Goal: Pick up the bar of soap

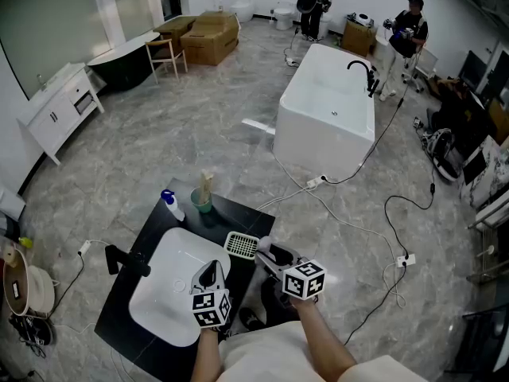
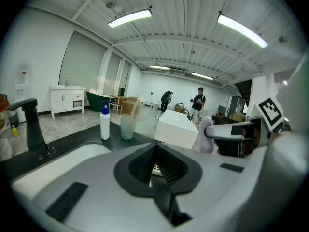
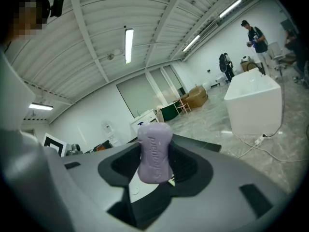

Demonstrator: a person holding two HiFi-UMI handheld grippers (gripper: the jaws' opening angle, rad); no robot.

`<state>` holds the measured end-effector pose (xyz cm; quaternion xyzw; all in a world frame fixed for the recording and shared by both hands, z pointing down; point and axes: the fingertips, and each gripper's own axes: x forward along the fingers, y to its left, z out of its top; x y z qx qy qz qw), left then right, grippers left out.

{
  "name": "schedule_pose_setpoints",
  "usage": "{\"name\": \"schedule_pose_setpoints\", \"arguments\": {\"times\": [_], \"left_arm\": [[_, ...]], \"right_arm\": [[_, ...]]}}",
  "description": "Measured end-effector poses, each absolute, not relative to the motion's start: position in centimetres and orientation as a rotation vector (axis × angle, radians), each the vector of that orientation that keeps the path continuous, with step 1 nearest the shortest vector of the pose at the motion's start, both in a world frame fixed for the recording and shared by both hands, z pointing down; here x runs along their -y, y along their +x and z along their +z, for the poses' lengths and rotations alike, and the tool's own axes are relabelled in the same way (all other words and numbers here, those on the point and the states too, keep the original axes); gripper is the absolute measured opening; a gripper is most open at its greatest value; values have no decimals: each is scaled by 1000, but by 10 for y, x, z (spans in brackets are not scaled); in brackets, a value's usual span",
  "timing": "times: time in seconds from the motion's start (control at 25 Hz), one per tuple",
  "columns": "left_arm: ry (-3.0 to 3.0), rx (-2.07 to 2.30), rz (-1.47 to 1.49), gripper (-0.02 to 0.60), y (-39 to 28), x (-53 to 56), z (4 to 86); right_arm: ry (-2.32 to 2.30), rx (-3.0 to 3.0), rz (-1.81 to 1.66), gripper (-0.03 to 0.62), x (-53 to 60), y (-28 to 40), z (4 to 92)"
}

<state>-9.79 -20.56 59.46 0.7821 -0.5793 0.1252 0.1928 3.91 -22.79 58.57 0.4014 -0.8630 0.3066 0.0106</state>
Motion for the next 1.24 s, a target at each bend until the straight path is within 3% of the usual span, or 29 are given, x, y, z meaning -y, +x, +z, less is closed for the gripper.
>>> {"name": "schedule_pose_setpoints", "arguments": {"times": [1.24], "left_arm": [[2194,1632,360,5,-95,207,595]], "right_arm": [[1254,2772,1130,184,232,41,580]]}}
